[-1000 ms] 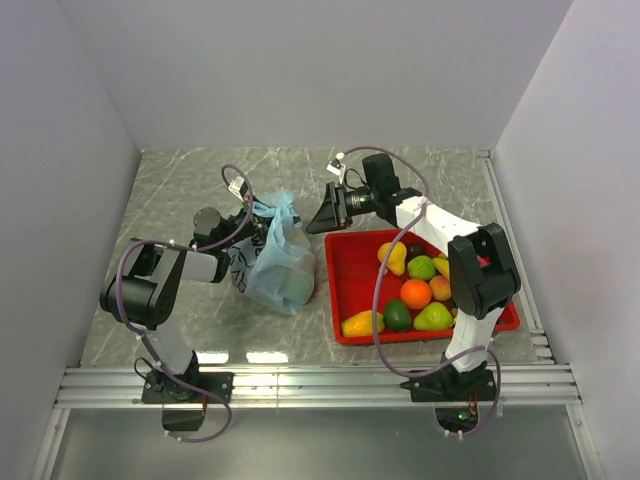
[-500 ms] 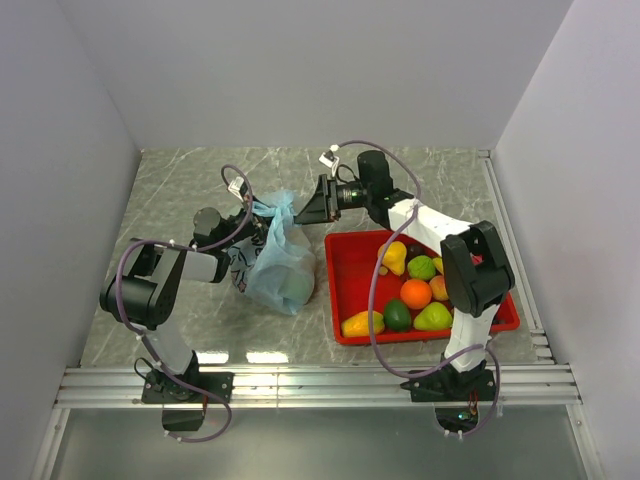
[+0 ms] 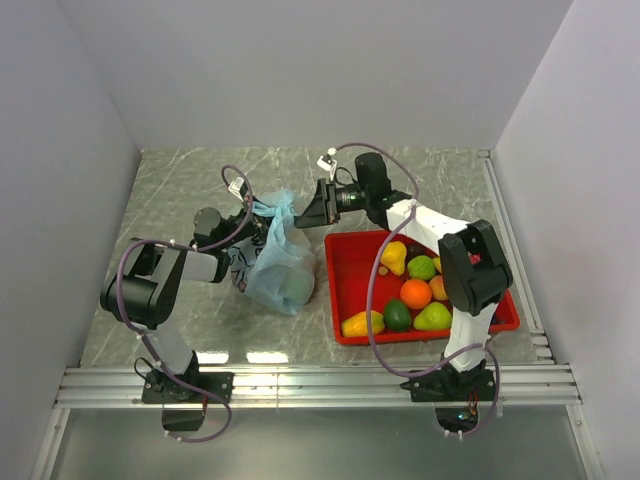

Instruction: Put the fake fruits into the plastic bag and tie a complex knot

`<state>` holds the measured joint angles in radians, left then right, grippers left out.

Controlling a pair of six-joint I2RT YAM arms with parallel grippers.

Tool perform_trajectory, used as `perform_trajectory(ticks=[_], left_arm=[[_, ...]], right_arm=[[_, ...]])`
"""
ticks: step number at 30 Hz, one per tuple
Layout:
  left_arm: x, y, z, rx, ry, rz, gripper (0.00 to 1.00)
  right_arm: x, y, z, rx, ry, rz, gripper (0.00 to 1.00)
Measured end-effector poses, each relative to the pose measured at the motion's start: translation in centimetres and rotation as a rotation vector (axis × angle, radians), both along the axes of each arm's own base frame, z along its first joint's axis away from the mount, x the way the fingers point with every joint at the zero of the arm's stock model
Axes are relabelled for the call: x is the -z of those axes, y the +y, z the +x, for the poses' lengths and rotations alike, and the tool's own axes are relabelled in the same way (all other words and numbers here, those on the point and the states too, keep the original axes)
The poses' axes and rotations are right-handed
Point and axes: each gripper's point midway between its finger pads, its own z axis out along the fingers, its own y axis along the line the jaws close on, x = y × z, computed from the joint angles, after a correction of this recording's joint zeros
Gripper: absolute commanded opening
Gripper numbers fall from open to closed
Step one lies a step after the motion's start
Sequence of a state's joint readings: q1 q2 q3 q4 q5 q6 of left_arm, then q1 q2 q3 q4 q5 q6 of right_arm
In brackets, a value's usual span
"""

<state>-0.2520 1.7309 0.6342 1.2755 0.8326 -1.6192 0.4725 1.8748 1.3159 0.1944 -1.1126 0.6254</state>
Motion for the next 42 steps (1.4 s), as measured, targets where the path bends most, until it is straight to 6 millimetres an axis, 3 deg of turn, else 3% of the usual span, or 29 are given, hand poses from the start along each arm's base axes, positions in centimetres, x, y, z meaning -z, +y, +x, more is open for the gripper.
perform_trajectory(ticks=[2, 5, 6, 9, 11, 12, 14, 22, 25, 31, 34, 38, 39, 42], left_arm=[[0.0, 0.0, 0.0, 0.0, 0.001, 0.0, 0.0], [0.1, 0.0, 0.1, -0.002, 0.005, 0.0, 0.0], [0.1, 0.0, 0.1, -0.003, 0.006, 0.0, 0.0], [0.4, 0.0, 0.3, -0.01, 0.015, 0.001, 0.0], [0.5, 0.1, 0.3, -0.011, 0.017, 0.001, 0.0], [0.5, 0.1, 0.4, -0.012, 0.017, 0.001, 0.0], [0.5, 0.1, 0.4, -0.012, 0.017, 0.0, 0.0], [0.4, 0.1, 0.4, -0.01, 0.029, -0.007, 0.0], [0.4, 0.1, 0.4, -0.012, 0.029, -0.007, 0.0], [0.3, 0.2, 0.5, -0.02, 0.022, -0.009, 0.0], [0.2, 0.3, 0.5, -0.021, 0.015, -0.008, 0.0], [0.5, 0.5, 0.6, -0.023, -0.005, 0.018, 0.17], [0.6, 0.6, 0.5, -0.021, -0.007, 0.027, 0.32], [0.5, 1.9, 0.6, -0.03, -0.025, 0.067, 0.52]], right_arm=[[0.5, 0.1, -0.1, -0.005, 0.003, -0.008, 0.37], [1.2, 0.2, -0.2, -0.011, 0.013, -0.018, 0.26], [1.3, 0.3, -0.2, -0.013, 0.016, -0.019, 0.16], [1.3, 0.4, -0.3, -0.02, 0.015, -0.016, 0.07], [1.3, 0.4, -0.3, -0.017, 0.015, -0.017, 0.1], [1.3, 0.4, -0.3, -0.017, 0.015, -0.017, 0.22], [1.3, 0.4, -0.3, -0.014, 0.013, -0.017, 0.29], [1.3, 0.5, -0.1, -0.007, 0.005, -0.017, 0.32], [1.2, 0.5, 0.0, -0.007, 0.0, -0.013, 0.3], [0.9, 0.6, 0.0, -0.019, -0.031, 0.003, 0.0], [0.9, 0.6, -0.1, -0.028, -0.046, 0.004, 0.0], [1.2, 0.4, -0.1, -0.045, -0.083, -0.014, 0.0], [1.3, 0.3, -0.1, -0.049, -0.093, -0.023, 0.0], [1.7, 0.2, -0.1, -0.06, -0.126, -0.052, 0.0]])
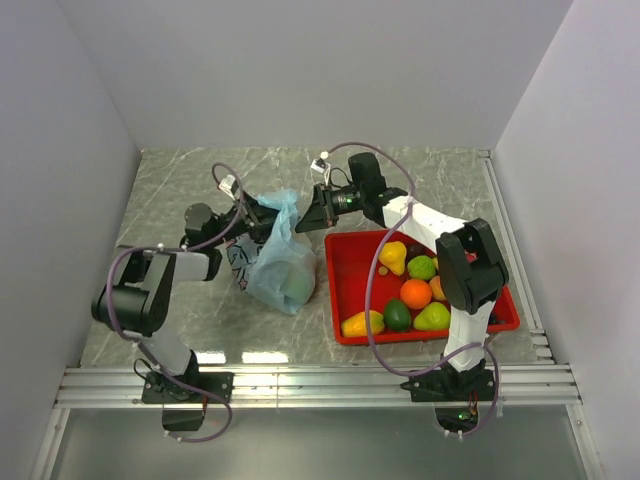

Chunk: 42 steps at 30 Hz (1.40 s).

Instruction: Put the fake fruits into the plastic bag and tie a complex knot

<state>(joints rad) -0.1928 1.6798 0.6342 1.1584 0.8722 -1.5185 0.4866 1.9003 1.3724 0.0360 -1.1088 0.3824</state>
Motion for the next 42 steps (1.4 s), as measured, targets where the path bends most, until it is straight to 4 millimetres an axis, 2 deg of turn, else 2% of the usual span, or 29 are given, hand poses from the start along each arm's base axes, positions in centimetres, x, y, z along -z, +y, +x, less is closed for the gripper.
perform_trajectory(ticks=[5, 10, 14, 17, 18, 20, 24, 26, 29, 32, 38, 41, 42], left_arm=[[-0.2, 3.1, 0.3, -0.06, -0.033, 0.1, 0.56], [0.3, 5.7, -1.0, -0.07, -0.057, 0.214, 0.6], [1.0, 9.2, -1.8, -0.106, -0.044, 0.31, 0.66], [0.2, 10.6, -2.1, -0.114, -0.077, 0.376, 0.75], [-0.5, 10.8, -2.1, -0.111, -0.102, 0.395, 0.88], [-2.1, 10.9, -2.0, -0.111, -0.158, 0.419, 0.98], [-4.9, 10.4, -1.6, -0.122, -0.244, 0.443, 0.99], [-5.6, 9.6, -1.1, -0.109, -0.261, 0.458, 0.99], [-5.5, 8.2, -0.8, -0.091, -0.25, 0.471, 0.99], [-4.2, 7.4, -0.7, -0.075, -0.199, 0.478, 0.99], [-0.6, 6.8, -0.1, -0.053, -0.036, 0.489, 0.82], [-0.5, 6.6, 0.2, -0.056, -0.004, 0.468, 0.65], [-0.9, 6.6, 0.4, -0.061, -0.012, 0.457, 0.46]], right_arm=[[-0.1, -0.4, -0.1, -0.028, -0.043, -0.035, 0.0], [-1.0, -0.6, 0.0, -0.056, -0.109, -0.056, 0.0], [-0.5, -1.0, -0.2, -0.072, -0.128, -0.084, 0.0], [0.1, -1.2, -0.7, -0.083, -0.127, -0.107, 0.0], [0.2, -1.3, -0.8, -0.088, -0.128, -0.113, 0.0], [0.5, -1.4, -0.9, -0.092, -0.132, -0.124, 0.0], [0.5, -1.4, -1.1, -0.098, -0.142, -0.137, 0.0], [0.4, -1.3, -1.1, -0.103, -0.152, -0.137, 0.0], [-0.1, -1.1, -1.1, -0.108, -0.165, -0.133, 0.0], [-0.6, -0.9, -1.0, -0.111, -0.179, -0.127, 0.0], [-1.2, -0.6, -0.8, -0.113, -0.191, -0.122, 0.0], [-1.4, -0.6, -0.8, -0.112, -0.194, -0.121, 0.0], [-1.4, -0.6, -0.8, -0.112, -0.193, -0.121, 0.0]])
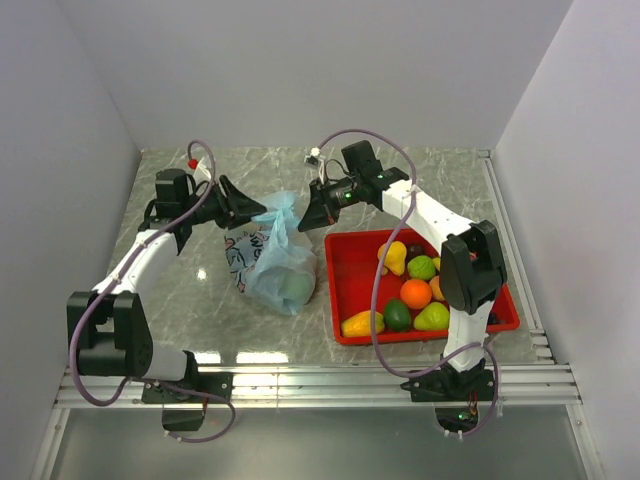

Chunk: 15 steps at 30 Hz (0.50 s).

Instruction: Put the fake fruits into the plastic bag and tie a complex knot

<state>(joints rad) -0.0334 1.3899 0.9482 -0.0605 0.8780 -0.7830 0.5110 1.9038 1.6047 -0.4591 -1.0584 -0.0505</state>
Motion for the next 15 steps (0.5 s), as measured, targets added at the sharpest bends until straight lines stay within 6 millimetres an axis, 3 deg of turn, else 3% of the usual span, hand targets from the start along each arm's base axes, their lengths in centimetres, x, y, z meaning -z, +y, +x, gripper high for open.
perform_trajectory(ticks=[2, 3, 4, 7, 10, 13, 14, 15], left_arm=[[-0.8, -0.2, 0.3, 0.0, -0.017, -0.029, 0.23], [-1.2, -0.3, 0.3, 0.0, -0.018, -0.044, 0.05], [-1.4, -0.4, 0.4, -0.001, -0.022, -0.059, 0.0], [-1.2, 0.1, 0.3, -0.012, -0.015, -0.078, 0.0], [-0.9, 1.8, 0.6, -0.06, 0.0, -0.08, 0.0], [-0.8, 3.9, 1.1, -0.105, -0.013, -0.068, 0.56], [-0.9, 4.3, 1.2, -0.11, -0.017, -0.067, 0.68], [-0.9, 4.5, 1.1, -0.111, -0.016, -0.069, 0.7]], right_arm=[[0.1, 0.0, 0.0, 0.0, 0.004, -0.002, 0.0], [0.1, 0.0, -0.1, 0.0, 0.007, -0.004, 0.0], [0.2, -0.1, -0.1, 0.0, 0.009, -0.005, 0.0], [0.2, -0.3, 0.1, 0.008, 0.018, -0.006, 0.0], [0.1, -0.7, 0.5, 0.023, 0.029, -0.004, 0.0], [0.1, -1.5, 1.3, 0.047, 0.034, -0.003, 0.0], [0.1, -1.6, 1.4, 0.051, 0.035, -0.003, 0.0], [0.1, -1.8, 1.6, 0.057, 0.035, -0.003, 0.0]])
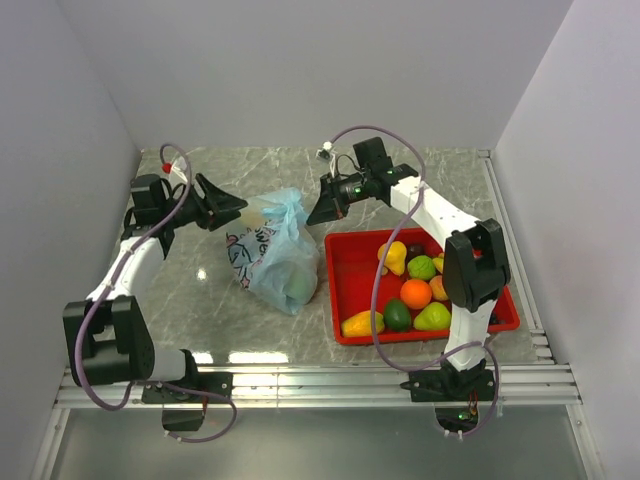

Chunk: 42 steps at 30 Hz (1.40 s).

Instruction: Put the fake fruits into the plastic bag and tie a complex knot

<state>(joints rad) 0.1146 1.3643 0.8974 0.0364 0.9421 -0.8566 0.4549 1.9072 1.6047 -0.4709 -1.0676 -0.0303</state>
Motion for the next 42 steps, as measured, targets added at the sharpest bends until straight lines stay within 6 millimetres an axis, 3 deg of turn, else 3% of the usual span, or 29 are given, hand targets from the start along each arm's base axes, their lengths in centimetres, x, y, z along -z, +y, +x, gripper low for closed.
perform_trajectory(ticks=[6, 13, 16, 20, 26, 34, 37, 42], left_arm=[[-2.4, -0.5, -2.2, 0.121, -0.228, 0.112, 0.71], [-5.3, -2.1, -1.4, 0.306, -0.552, 0.308, 0.69], [-4.8, -3.0, -1.6, 0.41, -0.673, 0.383, 0.7], [-3.6, -2.8, -1.9, 0.509, -0.829, 0.506, 0.69], [-4.0, -4.2, -1.3, 0.679, -1.051, 0.621, 0.66], [-0.5, -7.0, -3.3, 0.888, -1.088, 0.586, 0.63], [0.0, -7.2, -3.6, 0.914, -1.082, 0.579, 0.55], [0.0, -7.2, -3.3, 0.904, -1.078, 0.593, 0.12]], right_arm=[[-0.1, 0.0, -0.1, -0.005, 0.005, 0.004, 0.0], [-0.1, 0.3, -0.8, -0.025, 0.017, 0.005, 0.0], [0.0, 0.4, -1.0, -0.029, 0.021, 0.003, 0.0], [-0.3, 0.6, -0.9, -0.04, 0.01, 0.007, 0.0], [-0.4, 0.8, -1.1, -0.048, 0.01, 0.004, 0.0], [-0.2, 0.8, -1.1, -0.047, 0.018, 0.0, 0.0], [-0.3, 0.8, -1.1, -0.048, 0.017, 0.001, 0.0], [-0.6, 0.8, -1.0, -0.047, 0.011, 0.004, 0.0]])
